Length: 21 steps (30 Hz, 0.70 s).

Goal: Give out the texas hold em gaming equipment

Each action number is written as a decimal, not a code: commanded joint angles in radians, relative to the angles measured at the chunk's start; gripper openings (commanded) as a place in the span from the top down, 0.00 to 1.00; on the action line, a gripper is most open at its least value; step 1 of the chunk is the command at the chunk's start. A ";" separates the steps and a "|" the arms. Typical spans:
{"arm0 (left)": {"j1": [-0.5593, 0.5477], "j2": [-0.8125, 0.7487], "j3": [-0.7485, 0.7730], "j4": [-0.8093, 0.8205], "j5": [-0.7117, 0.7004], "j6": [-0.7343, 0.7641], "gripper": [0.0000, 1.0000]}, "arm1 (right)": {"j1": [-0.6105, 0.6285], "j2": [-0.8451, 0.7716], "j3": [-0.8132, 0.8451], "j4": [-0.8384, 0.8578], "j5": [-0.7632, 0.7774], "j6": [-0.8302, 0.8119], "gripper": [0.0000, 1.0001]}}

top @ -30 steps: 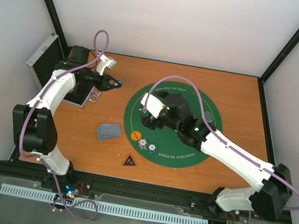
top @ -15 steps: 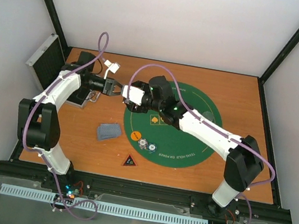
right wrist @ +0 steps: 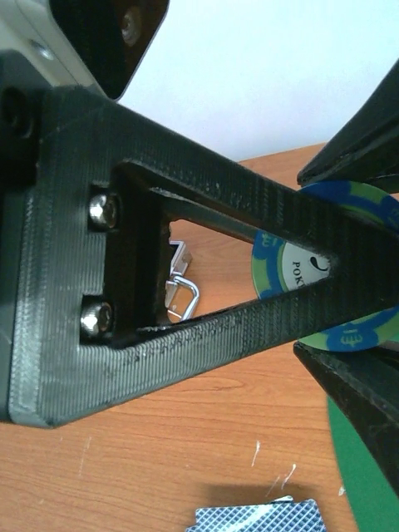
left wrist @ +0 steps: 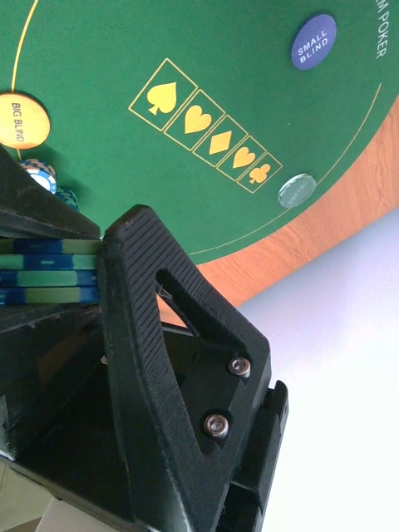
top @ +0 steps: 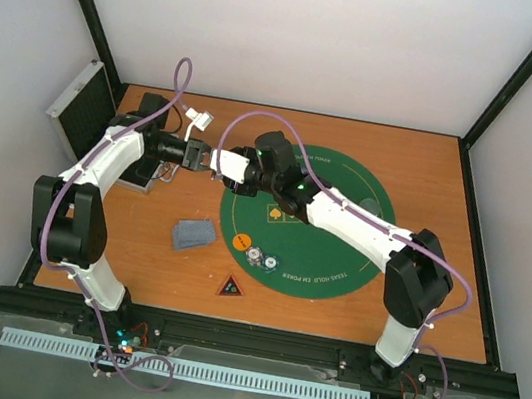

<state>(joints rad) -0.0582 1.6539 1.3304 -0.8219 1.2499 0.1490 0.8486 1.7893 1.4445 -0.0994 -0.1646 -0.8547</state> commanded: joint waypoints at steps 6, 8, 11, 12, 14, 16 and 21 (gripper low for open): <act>-0.008 -0.020 -0.001 0.004 0.035 0.003 0.99 | -0.005 0.019 0.031 0.029 0.056 0.006 0.57; -0.008 -0.021 -0.003 0.004 0.034 0.003 0.98 | -0.005 0.020 0.030 0.031 0.055 0.007 0.58; -0.008 -0.019 -0.005 0.006 0.035 0.004 0.96 | -0.005 0.017 0.032 0.030 0.049 0.011 0.75; -0.008 -0.020 -0.006 0.006 0.035 0.005 0.96 | -0.005 0.016 0.032 0.027 0.046 0.012 0.81; -0.009 -0.020 -0.006 0.006 0.036 0.006 0.93 | -0.005 0.012 0.031 0.026 0.041 0.020 0.96; -0.008 -0.020 -0.005 0.005 0.041 0.007 0.86 | -0.006 0.006 0.029 0.023 0.034 0.030 0.97; -0.008 -0.018 -0.008 0.015 0.040 0.006 0.67 | -0.013 -0.001 0.031 0.002 0.015 0.053 0.97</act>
<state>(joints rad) -0.0582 1.6539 1.3209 -0.8101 1.2564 0.1459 0.8452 1.7943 1.4464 -0.1020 -0.1493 -0.8326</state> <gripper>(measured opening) 0.283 0.418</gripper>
